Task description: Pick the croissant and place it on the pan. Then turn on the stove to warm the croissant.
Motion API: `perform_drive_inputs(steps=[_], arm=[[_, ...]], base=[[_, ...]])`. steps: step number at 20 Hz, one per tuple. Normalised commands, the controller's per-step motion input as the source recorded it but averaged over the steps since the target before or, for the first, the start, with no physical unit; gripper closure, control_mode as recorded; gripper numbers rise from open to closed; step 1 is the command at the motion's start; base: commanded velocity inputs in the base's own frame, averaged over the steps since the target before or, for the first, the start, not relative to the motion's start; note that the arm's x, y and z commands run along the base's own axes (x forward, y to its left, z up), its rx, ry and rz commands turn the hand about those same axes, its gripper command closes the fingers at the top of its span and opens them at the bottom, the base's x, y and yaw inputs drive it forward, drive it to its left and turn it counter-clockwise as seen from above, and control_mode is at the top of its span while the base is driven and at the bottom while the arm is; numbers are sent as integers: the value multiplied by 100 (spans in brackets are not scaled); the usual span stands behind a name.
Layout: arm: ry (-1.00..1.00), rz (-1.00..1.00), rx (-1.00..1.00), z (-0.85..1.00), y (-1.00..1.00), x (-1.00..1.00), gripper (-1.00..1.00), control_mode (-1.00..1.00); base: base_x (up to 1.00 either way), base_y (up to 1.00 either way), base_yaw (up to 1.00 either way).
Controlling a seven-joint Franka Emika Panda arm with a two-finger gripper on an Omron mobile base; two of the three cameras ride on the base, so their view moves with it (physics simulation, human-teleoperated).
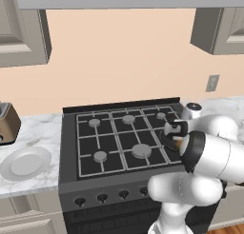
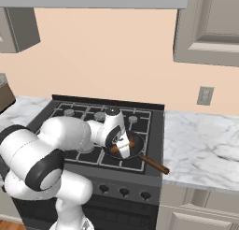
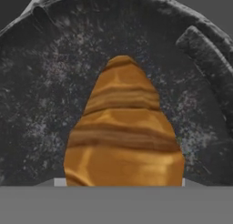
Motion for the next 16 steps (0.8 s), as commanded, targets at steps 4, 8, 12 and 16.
perform_drive_inputs(steps=[4,8,12,16], arm=[[0,0,0,-19,-4,23,100,-100],[0,0,0,-13,-9,21,-100,-100],[0,0,0,0,-17,2,-100,-100],[-1,0,0,4,-18,-31,-100,-100]], base=[[0,0,0],[0,0,0],[0,0,0],[0,0,0]])
